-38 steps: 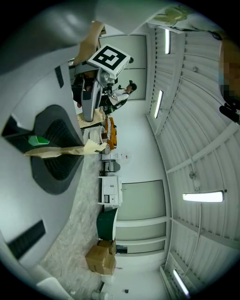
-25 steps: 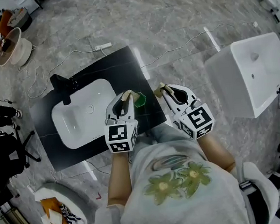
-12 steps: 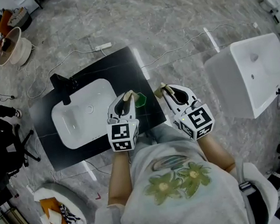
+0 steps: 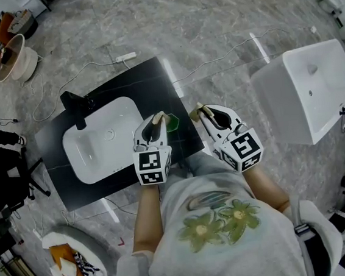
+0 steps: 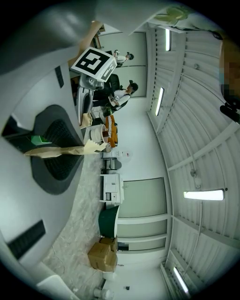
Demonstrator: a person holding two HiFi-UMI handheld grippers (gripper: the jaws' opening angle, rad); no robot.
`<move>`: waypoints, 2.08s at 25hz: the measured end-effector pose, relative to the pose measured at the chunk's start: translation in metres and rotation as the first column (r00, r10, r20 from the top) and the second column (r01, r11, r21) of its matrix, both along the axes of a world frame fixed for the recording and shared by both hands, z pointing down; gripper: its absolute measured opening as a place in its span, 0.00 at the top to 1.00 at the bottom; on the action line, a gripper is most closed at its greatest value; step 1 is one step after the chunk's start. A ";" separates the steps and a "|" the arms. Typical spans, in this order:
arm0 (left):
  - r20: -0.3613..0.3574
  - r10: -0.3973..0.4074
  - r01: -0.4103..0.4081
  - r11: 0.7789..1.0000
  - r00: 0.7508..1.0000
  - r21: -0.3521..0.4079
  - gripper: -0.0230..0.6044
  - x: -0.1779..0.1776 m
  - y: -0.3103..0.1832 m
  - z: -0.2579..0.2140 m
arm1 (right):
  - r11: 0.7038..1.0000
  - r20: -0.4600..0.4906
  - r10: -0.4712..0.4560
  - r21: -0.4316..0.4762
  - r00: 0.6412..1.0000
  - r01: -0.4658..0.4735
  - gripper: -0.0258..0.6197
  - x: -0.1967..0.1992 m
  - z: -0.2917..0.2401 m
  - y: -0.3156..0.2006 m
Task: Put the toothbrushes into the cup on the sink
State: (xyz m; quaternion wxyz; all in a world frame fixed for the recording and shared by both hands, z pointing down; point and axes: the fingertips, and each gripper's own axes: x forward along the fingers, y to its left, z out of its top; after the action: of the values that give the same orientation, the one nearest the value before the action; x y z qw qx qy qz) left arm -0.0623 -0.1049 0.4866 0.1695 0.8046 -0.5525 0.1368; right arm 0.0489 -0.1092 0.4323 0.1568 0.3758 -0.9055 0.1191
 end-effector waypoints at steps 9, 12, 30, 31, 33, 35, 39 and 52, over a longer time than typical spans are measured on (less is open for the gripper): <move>0.015 0.009 -0.009 1.000 1.000 -0.006 0.85 0.002 0.000 0.011 | 1.000 0.001 0.001 -0.007 1.000 -0.001 0.87 0.000 0.002 0.000; 0.022 0.009 -0.009 1.000 1.000 -0.007 0.85 0.003 -0.001 0.014 | 1.000 0.003 0.000 -0.009 1.000 0.000 0.87 0.000 0.002 0.001; 0.056 0.031 -0.030 0.999 0.998 -0.031 0.85 0.005 -0.001 0.040 | 1.000 -0.001 -0.009 -0.015 1.000 0.009 0.87 -0.002 0.004 0.001; 0.057 0.033 -0.031 0.999 0.998 -0.033 0.85 0.006 -0.001 0.041 | 1.000 -0.001 -0.009 -0.016 1.000 0.009 0.87 -0.002 0.004 0.001; 0.059 0.037 -0.034 0.999 0.998 -0.038 0.85 0.006 -0.001 0.043 | 1.000 -0.002 -0.009 -0.017 1.000 0.009 0.87 -0.001 0.004 0.001; 0.056 0.037 -0.035 0.998 0.998 -0.045 0.85 0.006 -0.001 0.045 | 1.000 -0.004 -0.010 -0.017 1.000 0.010 0.87 -0.002 0.003 0.001; 0.051 0.038 -0.036 0.998 0.998 -0.048 0.85 0.005 -0.002 0.047 | 1.000 -0.004 -0.008 -0.018 1.000 0.008 0.87 -0.002 0.004 0.000; 0.062 0.039 -0.035 0.998 0.997 -0.055 0.85 0.003 -0.003 0.048 | 1.000 -0.001 0.005 -0.021 1.000 -0.005 0.87 0.000 0.005 0.004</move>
State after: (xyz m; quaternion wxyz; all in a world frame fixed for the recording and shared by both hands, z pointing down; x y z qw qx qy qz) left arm -0.0593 -0.1083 0.5349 0.1711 0.8051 -0.5386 0.1802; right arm 0.0491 -0.1052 0.4376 0.1609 0.3764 -0.9033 0.1285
